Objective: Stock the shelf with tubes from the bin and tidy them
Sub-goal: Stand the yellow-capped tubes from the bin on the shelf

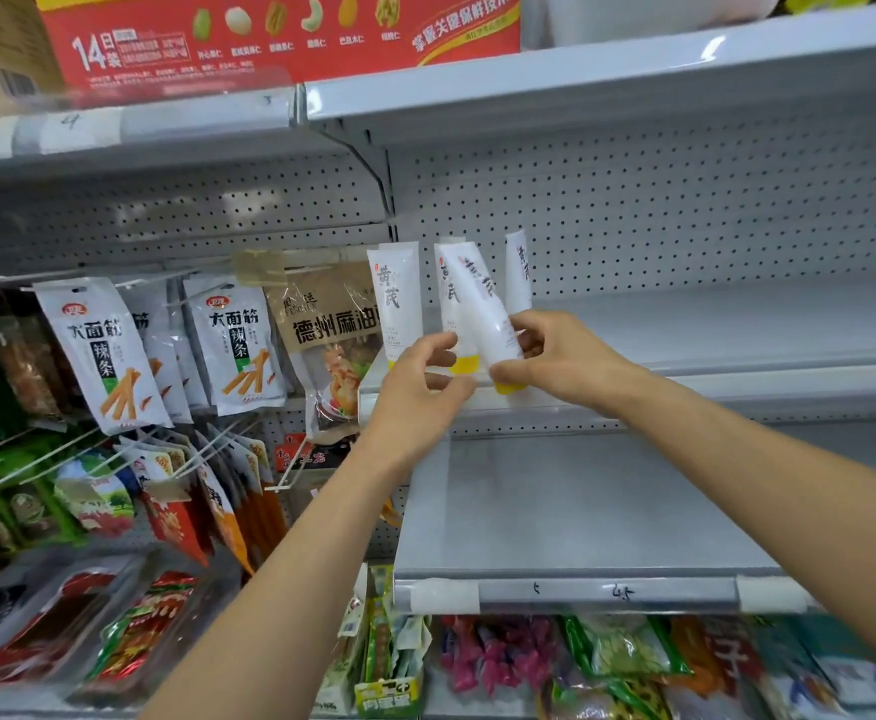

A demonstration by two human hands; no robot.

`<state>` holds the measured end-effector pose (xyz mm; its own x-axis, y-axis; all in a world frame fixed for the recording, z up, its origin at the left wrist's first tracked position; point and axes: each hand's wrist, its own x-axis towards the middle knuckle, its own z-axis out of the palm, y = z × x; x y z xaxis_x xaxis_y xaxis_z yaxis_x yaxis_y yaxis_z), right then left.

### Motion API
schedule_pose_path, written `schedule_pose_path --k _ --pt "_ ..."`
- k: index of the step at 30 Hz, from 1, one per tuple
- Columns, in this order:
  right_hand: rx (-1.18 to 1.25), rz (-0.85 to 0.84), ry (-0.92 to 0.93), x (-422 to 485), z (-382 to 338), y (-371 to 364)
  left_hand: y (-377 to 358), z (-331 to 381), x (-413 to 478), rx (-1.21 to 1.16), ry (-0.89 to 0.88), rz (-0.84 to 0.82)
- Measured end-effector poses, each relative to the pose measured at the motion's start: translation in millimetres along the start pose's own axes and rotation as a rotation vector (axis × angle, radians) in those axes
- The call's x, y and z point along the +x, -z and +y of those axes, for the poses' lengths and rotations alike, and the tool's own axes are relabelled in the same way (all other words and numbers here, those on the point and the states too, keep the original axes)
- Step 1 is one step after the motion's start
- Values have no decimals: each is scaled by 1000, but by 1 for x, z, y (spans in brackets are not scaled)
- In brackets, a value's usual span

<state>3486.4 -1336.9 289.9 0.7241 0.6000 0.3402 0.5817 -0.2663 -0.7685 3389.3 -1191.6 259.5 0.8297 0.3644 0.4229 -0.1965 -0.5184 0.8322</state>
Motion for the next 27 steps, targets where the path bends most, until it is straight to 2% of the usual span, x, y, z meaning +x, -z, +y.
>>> schedule_pose_path --k 6,10,16,27 --pt "38 193 -77 21 13 16 1 -14 1 499 -143 43" --pt "-9 242 -107 36 23 16 1 -14 2 692 -164 72" --pt "-210 268 -198 52 35 3 -1 -15 3 720 -147 63" --pt "-221 267 -242 52 35 -3 -1 -21 5 712 -107 26"
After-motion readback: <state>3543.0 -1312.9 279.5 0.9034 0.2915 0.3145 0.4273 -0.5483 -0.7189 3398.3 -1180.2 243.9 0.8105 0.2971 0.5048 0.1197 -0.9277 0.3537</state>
